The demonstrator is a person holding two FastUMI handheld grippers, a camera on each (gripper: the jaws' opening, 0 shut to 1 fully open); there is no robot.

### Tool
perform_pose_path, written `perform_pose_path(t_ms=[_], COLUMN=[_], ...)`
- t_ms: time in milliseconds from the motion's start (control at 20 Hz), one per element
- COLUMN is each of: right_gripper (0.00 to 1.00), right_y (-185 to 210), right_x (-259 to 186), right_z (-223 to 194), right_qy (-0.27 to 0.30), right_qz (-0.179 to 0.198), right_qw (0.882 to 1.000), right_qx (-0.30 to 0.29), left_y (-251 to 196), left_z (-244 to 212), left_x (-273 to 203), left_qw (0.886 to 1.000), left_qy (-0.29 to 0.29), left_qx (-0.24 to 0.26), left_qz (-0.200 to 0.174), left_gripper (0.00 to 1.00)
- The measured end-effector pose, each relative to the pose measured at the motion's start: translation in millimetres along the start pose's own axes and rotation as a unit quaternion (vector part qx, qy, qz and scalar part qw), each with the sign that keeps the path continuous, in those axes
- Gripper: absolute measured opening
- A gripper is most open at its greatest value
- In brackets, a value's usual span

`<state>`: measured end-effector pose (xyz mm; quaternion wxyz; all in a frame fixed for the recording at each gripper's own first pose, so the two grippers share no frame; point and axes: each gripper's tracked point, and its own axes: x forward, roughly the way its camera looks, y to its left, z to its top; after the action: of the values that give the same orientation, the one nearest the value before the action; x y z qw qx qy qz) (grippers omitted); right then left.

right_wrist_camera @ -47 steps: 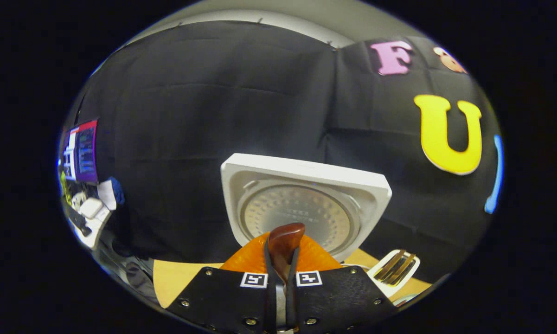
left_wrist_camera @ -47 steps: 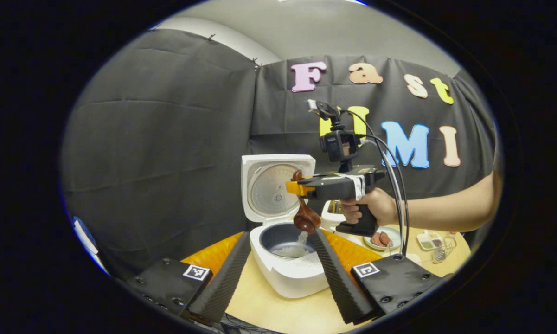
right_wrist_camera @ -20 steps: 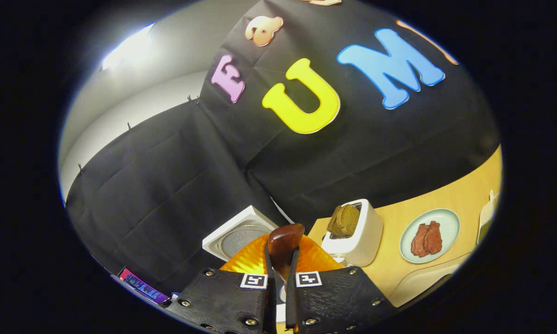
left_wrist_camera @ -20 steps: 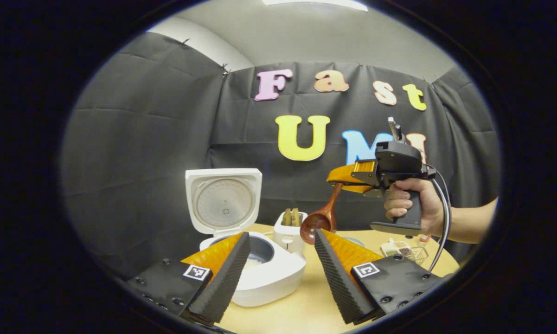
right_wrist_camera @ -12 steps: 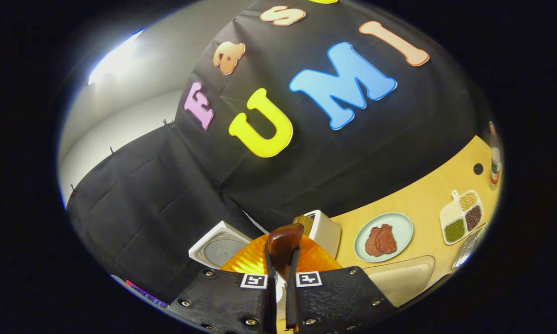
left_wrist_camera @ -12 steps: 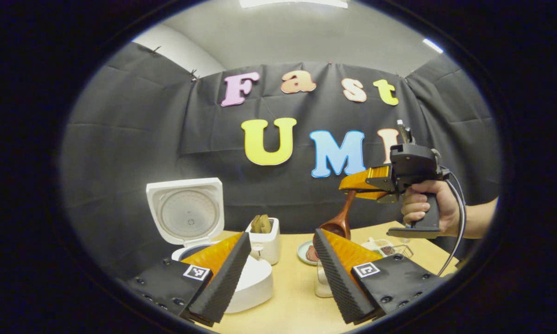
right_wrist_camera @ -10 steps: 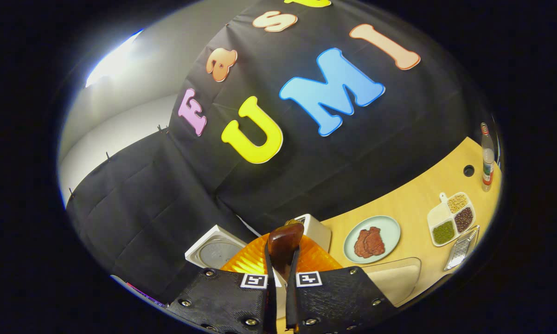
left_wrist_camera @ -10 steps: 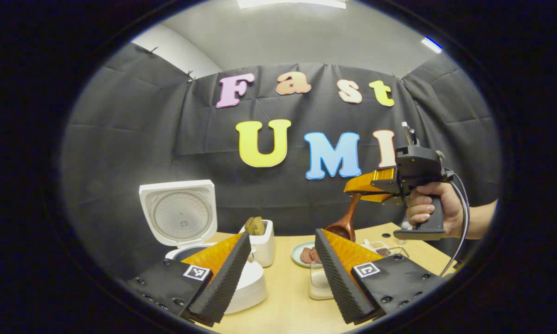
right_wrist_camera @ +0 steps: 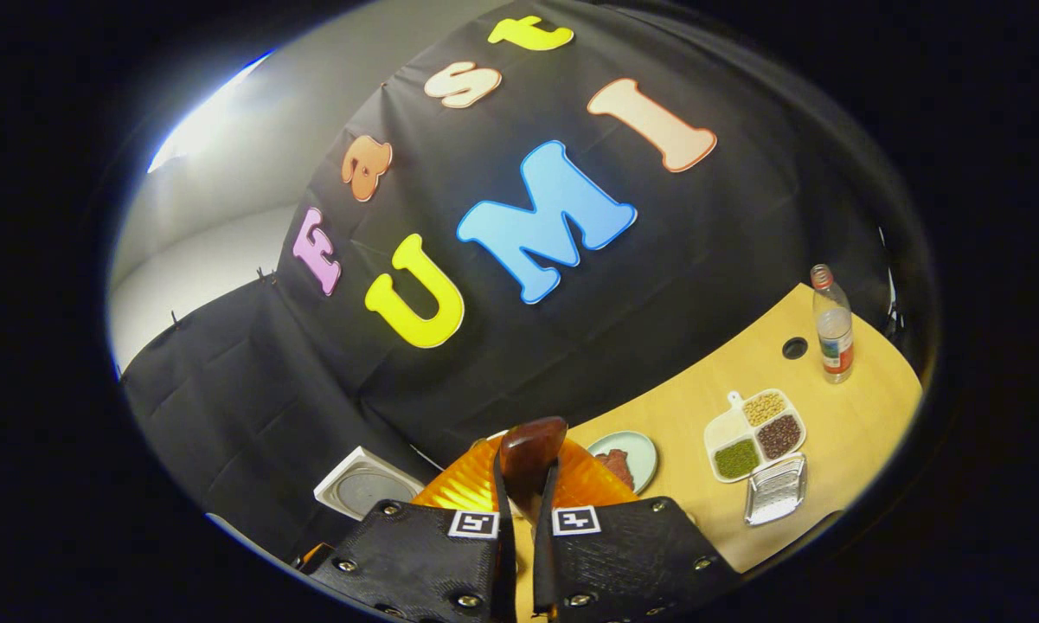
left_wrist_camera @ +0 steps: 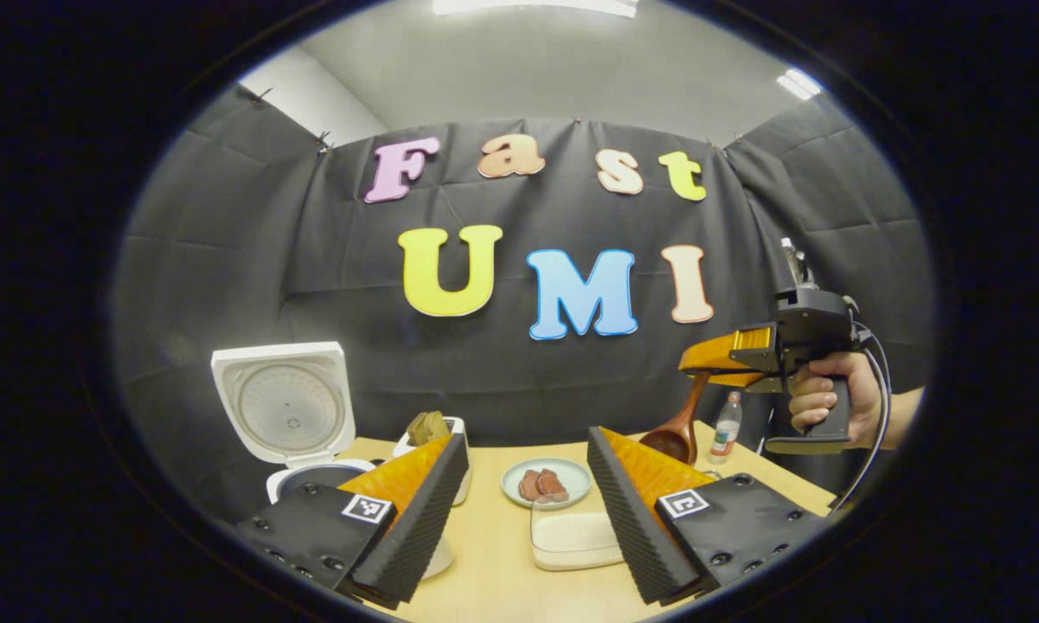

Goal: Close the left gripper, press the button to open the rice cooker; take a wooden spoon from the chopstick holder with the right hand, scoop a spoonful of rice and pour it into the rice cooker, then put the wooden spoon back into the chopstick holder.

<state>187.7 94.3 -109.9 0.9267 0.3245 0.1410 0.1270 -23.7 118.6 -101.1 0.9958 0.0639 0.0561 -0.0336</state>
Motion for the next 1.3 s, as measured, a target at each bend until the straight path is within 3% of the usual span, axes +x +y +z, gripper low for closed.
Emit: perform_pose_path(t_ms=[150, 300, 550, 650, 750, 1150, 1300], right_gripper=[0.08, 0.08, 0.08, 0.08, 0.08, 0.08, 0.08], right_y=[-35, -67, -133, -150, -167, -216, -233], right_x=[-8, -20, -29, -27, -18, 14, 22], right_z=[9, 18, 32, 31, 26, -18, -34], right_qy=[-0.014, -0.032, -0.058, -0.051, -0.047, -0.010, -0.005], right_qz=[-0.048, -0.091, -0.181, -0.190, -0.202, -0.235, -0.254], right_qw=[0.999, 0.995, 0.981, 0.980, 0.977, 0.970, 0.965], right_qx=[-0.009, -0.021, -0.041, -0.040, -0.046, -0.066, -0.060], left_y=[-11, -20, -32, -31, -29, -25, -24], left_z=[1, 1, -2, 1, 2, 15, 8], left_x=[6, 11, 12, 8, 4, -18, -22], left_qw=[1.000, 1.000, 0.999, 1.000, 1.000, 0.998, 0.997], left_qy=[0.000, 0.004, 0.019, 0.021, 0.025, 0.029, 0.042], left_qx=[0.003, 0.008, 0.007, 0.002, 0.000, 0.026, 0.030], left_qz=[-0.010, -0.017, -0.027, -0.022, -0.011, 0.042, 0.051], left_gripper=[1.00, 0.92, 1.00, 1.00, 0.92, 0.92, 0.98])
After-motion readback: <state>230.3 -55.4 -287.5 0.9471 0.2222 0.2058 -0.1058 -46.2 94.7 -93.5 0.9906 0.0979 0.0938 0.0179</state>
